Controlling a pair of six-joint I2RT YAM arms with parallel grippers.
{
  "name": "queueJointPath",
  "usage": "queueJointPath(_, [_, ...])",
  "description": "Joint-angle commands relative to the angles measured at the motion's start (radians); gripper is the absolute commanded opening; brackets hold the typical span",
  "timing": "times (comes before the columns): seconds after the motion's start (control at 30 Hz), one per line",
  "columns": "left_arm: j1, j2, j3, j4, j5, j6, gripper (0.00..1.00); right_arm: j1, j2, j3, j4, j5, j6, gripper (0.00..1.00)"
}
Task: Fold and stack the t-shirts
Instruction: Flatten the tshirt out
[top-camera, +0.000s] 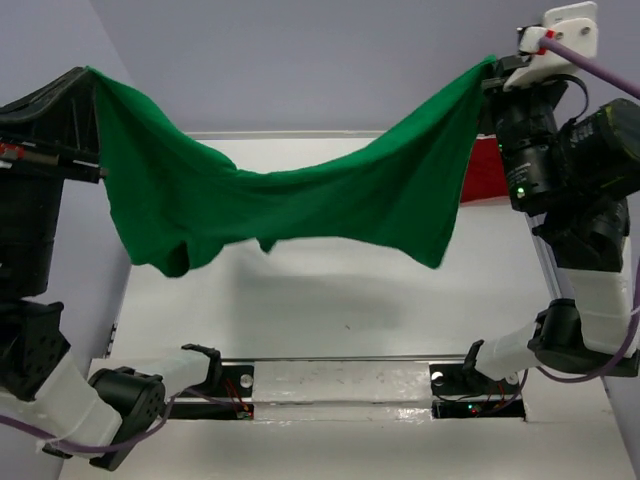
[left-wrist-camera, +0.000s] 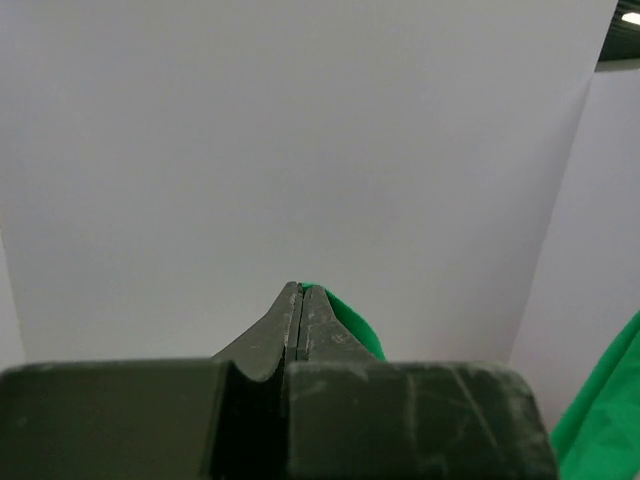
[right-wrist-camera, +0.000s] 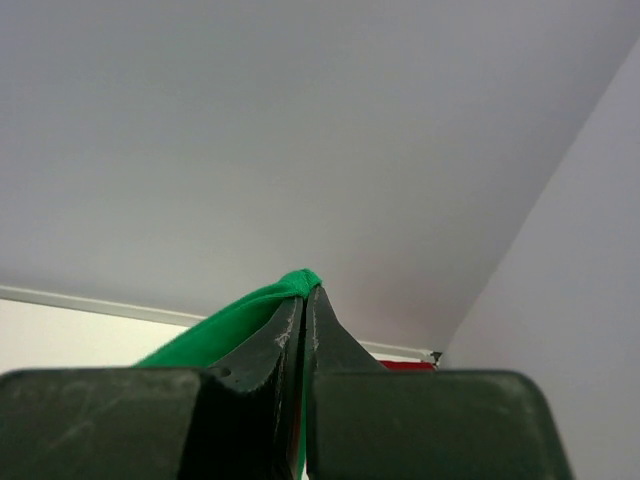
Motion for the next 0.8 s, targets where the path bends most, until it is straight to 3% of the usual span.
queueJointPath(0.0, [-0.001,0.161,0.008,-0.03,0.0,0.003,0.0,-0.019,0.124,0.019,0.06,-0.021,-0.065,0.0])
queueJointPath(0.13, [-0.001,0.29,0.037,-0.038,-0.025,0.019,0.0,-0.202,0.201,0.001,0.022,-0.202,0.074,0.0])
queueJointPath(0.17, [-0.001,0.333,0.014,-0.023,-0.028,0.031,0.0,-0.291,0.248,0.019,-0.049,-0.29,0.119,0.0])
queueJointPath(0.33, [0.041,0.486,-0.07,0.034,-0.017,0.029,0.0,-0.468,0.338,-0.051,-0.072,-0.456,0.283,0.0])
queueJointPath(0.5, [0.077,0.631,-0.159,0.1,0.023,0.014,0.0,-0.527,0.416,-0.133,-0.079,-0.506,0.322,0.0])
queueJointPath(0.77, [0.117,0.812,-0.345,0.226,-0.031,0.009,0.0,-0.605,0.519,-0.239,-0.073,-0.563,0.351,0.0])
